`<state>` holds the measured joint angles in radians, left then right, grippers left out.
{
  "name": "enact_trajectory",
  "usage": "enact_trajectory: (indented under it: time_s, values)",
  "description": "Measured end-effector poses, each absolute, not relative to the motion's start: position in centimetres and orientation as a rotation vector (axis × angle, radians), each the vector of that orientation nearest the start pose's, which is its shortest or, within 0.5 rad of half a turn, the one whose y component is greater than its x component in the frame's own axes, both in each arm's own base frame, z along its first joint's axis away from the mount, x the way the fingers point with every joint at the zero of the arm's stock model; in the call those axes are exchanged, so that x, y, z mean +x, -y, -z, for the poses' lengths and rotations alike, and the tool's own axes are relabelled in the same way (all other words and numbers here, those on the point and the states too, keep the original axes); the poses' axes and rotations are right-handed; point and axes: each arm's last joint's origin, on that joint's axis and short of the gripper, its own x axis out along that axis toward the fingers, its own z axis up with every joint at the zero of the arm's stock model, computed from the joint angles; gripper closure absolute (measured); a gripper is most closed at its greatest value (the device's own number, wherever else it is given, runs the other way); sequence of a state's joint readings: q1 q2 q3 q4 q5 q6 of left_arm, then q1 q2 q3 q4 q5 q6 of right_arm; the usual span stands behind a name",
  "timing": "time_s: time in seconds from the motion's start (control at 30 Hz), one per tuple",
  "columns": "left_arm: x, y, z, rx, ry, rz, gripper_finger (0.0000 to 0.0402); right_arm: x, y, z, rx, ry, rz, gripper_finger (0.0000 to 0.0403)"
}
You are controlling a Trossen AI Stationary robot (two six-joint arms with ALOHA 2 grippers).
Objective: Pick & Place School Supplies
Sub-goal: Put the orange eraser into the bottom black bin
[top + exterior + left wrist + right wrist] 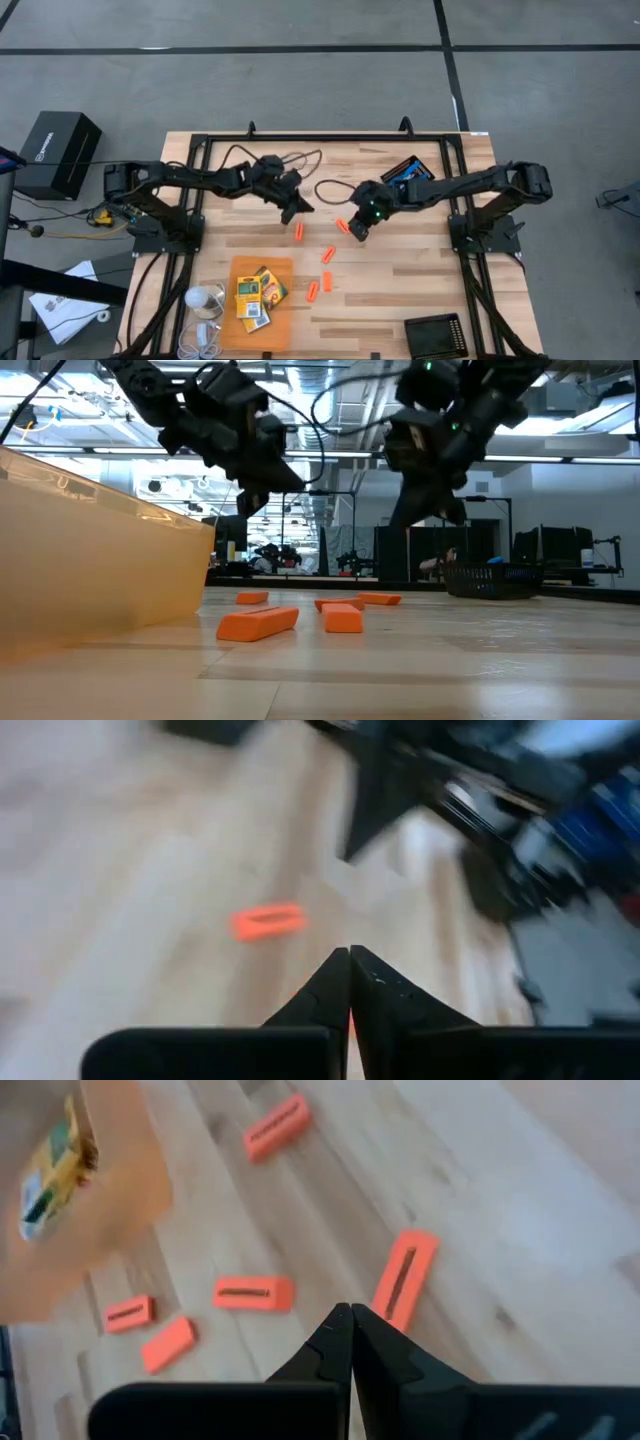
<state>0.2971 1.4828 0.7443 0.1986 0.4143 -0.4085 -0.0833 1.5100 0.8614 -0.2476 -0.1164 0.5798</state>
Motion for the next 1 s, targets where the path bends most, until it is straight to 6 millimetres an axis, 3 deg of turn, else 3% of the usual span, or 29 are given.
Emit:
enact_trajectory:
  time_s: [0.2,0.37,0.77,1.0]
  values:
    - [27.3,-11.2,-18.7,-0.673,-0.503,-0.228,0.0399,28.6,4.0,-18.0,0.593,-0.909,0.120,0.0403]
    - [25.6,-12.9,-17.5,-0.732,-0.510,-0.341,0.0400,28.5,5.1,-17.5,0.581,-0.857,0.014,0.0403]
    - [23.3,-14.1,-15.5,-0.768,-0.548,-0.426,0.0400,29.9,6.2,-14.2,0.715,-0.855,-0.035,0.0403]
    - [22.7,-14.4,-15.1,-0.757,-0.552,-0.441,0.0400,30.6,7.5,-15.0,0.767,-0.802,-0.004,0.0403]
